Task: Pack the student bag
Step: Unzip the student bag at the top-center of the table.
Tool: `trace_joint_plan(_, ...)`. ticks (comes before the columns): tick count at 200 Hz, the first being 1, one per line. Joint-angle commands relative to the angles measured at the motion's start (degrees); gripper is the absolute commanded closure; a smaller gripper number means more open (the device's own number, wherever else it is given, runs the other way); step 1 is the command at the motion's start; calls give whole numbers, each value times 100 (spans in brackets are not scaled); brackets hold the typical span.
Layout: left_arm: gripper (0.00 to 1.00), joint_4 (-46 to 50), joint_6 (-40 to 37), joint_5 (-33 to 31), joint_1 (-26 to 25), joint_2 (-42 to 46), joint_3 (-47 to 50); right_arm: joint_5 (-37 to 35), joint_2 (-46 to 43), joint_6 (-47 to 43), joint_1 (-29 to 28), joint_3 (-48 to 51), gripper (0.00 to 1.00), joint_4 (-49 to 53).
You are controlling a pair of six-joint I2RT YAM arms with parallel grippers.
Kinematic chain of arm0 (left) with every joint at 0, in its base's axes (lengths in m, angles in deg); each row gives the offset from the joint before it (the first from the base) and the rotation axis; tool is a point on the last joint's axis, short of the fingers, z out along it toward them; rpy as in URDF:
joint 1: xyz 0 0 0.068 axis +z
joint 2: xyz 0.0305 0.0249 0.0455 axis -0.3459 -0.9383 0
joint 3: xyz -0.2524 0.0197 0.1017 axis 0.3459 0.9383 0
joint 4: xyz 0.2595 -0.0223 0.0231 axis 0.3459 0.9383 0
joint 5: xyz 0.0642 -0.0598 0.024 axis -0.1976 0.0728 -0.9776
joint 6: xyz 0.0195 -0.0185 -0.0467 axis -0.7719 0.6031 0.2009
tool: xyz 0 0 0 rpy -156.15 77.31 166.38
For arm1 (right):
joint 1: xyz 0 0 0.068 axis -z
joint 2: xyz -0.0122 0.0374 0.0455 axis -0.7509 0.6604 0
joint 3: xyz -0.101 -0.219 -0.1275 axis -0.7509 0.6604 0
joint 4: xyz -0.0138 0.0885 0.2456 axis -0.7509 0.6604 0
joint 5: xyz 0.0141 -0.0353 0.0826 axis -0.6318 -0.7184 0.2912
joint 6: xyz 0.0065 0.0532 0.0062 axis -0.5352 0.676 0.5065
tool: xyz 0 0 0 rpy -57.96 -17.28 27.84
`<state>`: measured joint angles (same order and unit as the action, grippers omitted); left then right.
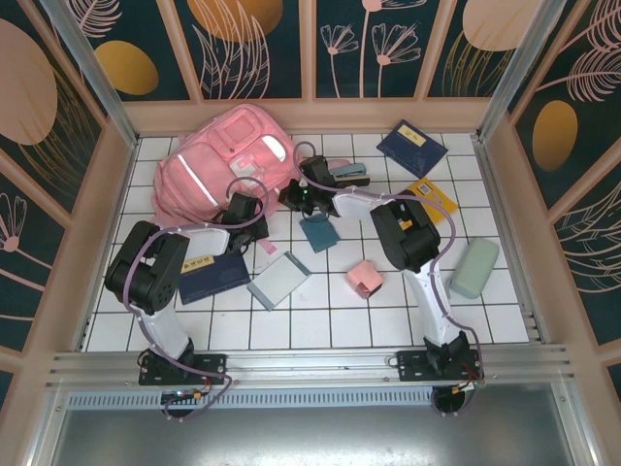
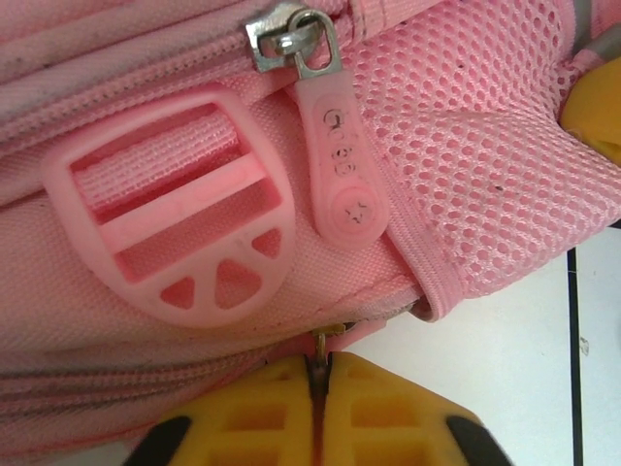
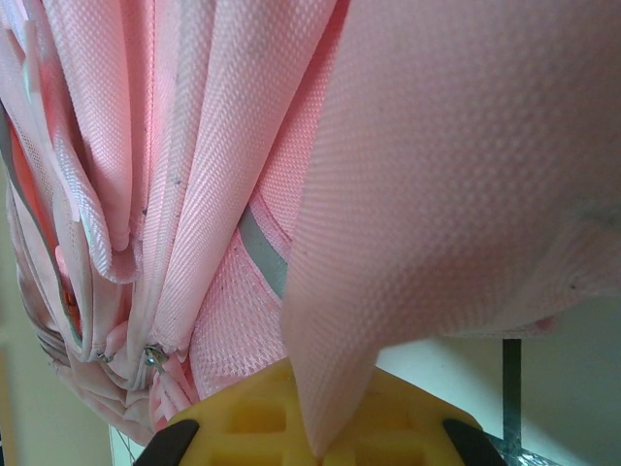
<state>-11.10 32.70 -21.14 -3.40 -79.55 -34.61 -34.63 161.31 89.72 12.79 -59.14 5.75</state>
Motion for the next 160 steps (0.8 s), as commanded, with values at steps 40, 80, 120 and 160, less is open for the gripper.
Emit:
trace_joint_plan(40, 100, 639, 61, -508, 22, 553, -2, -220, -215, -79, 143, 193, 100, -216)
trace_joint_plan(80, 100, 1246, 125, -902, 102, 958, 17, -314, -583, -71, 407, 471, 100, -342)
trace_joint_plan(120, 100, 1883, 230, -1275, 427, 1304, 142, -419, -807, -189, 592, 513, 100, -261)
trace_joint_plan(160, 100, 2261, 282, -1320, 881, 1929, 510, -404, -744, -365, 765, 321, 100, -148)
